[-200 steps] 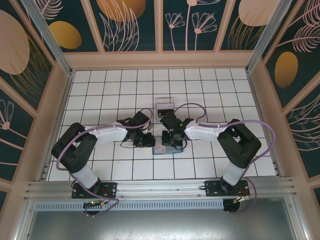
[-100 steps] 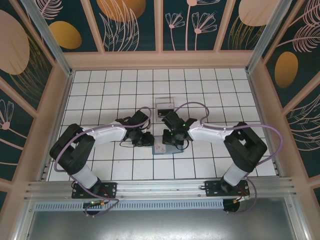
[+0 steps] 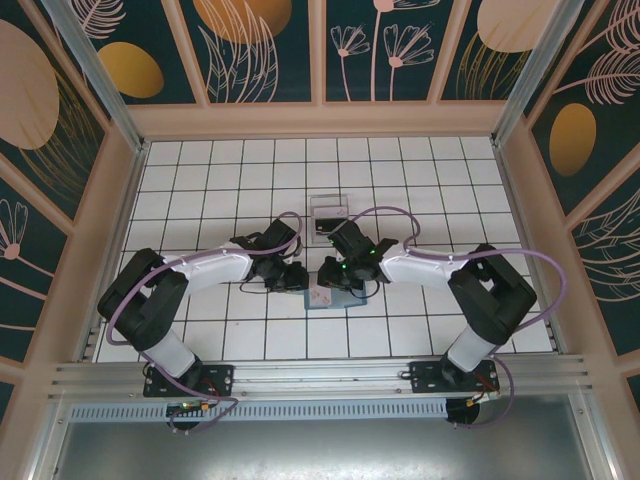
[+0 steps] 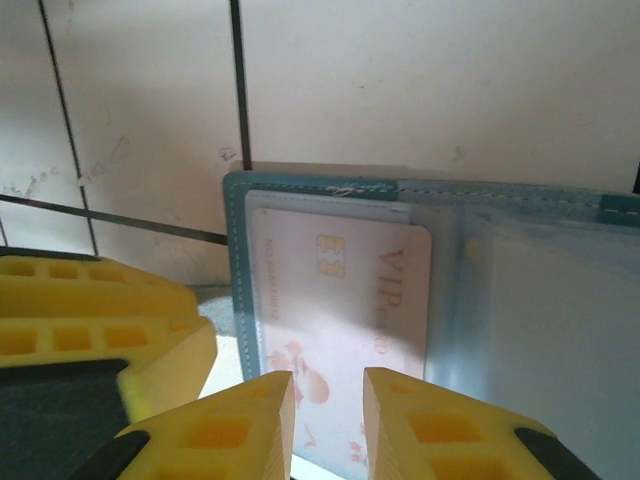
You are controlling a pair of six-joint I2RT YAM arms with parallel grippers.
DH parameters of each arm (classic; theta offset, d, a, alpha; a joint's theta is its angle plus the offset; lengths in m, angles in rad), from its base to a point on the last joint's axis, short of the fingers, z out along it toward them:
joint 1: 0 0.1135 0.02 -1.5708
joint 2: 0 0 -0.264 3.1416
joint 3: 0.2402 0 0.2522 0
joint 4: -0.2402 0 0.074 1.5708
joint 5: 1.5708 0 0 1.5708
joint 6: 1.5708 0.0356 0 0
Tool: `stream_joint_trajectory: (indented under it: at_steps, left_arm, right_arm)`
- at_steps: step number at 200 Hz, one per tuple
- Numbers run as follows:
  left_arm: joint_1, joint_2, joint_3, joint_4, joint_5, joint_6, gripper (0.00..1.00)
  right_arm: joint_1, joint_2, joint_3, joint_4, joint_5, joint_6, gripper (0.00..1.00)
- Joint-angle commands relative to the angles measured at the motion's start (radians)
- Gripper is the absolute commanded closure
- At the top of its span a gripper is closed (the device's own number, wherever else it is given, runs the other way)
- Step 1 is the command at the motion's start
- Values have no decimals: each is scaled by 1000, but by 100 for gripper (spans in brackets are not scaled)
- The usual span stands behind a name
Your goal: Take the credit cards out of the card holder
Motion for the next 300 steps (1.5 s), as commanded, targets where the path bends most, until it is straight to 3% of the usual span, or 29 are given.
stream_joint_trajectory:
  at_steps: [1, 248, 300]
  left_arm:
    - [-1, -12, 15, -6, 10, -15, 75]
    - [-1, -11, 20, -26, -8, -8, 76]
    - [-1, -22, 51, -40, -8, -7, 76]
  right_arm:
    - [-8, 28, -22, 19, -20, 0, 74]
    - [-6, -5, 53, -221, 161, -34, 69]
    - [-10, -74, 36, -139, 96, -20, 69]
